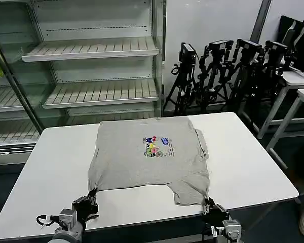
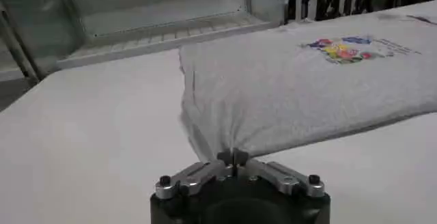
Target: Fold and organize the clothes.
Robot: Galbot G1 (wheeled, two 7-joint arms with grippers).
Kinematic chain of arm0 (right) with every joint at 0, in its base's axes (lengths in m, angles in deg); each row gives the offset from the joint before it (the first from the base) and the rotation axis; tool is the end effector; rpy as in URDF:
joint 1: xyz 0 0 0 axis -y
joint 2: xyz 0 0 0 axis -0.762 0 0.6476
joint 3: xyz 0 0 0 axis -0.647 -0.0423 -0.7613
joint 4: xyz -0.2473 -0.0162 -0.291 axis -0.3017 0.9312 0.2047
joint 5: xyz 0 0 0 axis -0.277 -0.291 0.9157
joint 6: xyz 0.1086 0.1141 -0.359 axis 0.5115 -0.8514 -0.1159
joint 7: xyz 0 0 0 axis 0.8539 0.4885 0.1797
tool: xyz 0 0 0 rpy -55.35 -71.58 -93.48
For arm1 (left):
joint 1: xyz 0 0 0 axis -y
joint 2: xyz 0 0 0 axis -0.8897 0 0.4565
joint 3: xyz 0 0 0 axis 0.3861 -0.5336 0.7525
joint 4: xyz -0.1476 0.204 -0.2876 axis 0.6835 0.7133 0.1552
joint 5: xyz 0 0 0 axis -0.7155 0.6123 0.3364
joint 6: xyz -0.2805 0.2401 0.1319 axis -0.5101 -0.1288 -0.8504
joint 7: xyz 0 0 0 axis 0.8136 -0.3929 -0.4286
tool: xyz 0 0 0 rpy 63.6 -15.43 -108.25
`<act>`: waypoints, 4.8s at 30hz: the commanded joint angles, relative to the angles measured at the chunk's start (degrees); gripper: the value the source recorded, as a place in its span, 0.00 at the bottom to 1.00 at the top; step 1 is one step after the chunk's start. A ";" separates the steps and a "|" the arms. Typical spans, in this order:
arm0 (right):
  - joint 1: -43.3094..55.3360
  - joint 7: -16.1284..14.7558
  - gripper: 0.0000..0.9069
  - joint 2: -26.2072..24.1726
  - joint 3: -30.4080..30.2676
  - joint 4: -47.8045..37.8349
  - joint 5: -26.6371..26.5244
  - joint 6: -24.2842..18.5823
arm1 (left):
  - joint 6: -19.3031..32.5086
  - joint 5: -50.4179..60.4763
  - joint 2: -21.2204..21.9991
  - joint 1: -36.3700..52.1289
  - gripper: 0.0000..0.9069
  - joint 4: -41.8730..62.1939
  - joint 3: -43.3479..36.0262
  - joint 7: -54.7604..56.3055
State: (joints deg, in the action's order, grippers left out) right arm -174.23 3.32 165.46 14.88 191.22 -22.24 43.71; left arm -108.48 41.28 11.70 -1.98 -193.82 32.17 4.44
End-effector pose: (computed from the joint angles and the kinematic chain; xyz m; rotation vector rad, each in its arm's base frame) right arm 0.1683 0.0062 -0.2692 0.0378 -2.6941 0.0844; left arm 0.2090 0.0549 -0.2902 -0.0771 -2.6275 -0.2021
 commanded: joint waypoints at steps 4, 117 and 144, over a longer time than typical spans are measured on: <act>-6.23 -0.10 0.00 -1.21 0.25 8.02 1.46 -0.92 | 0.06 -0.28 -0.54 -4.99 0.02 -10.54 2.53 0.22; 30.86 0.54 1.00 -8.07 -4.19 -27.19 -11.91 -0.87 | 0.22 -11.57 -7.57 15.97 0.29 11.66 -2.55 0.98; 29.67 1.30 0.00 -8.52 -4.99 -25.11 -20.02 1.53 | 0.12 -16.69 -7.37 13.42 0.04 10.40 -1.75 1.07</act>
State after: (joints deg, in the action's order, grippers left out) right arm -143.72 4.27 156.90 9.89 164.79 -40.99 44.58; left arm -108.26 26.19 4.37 13.17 -181.84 29.73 5.39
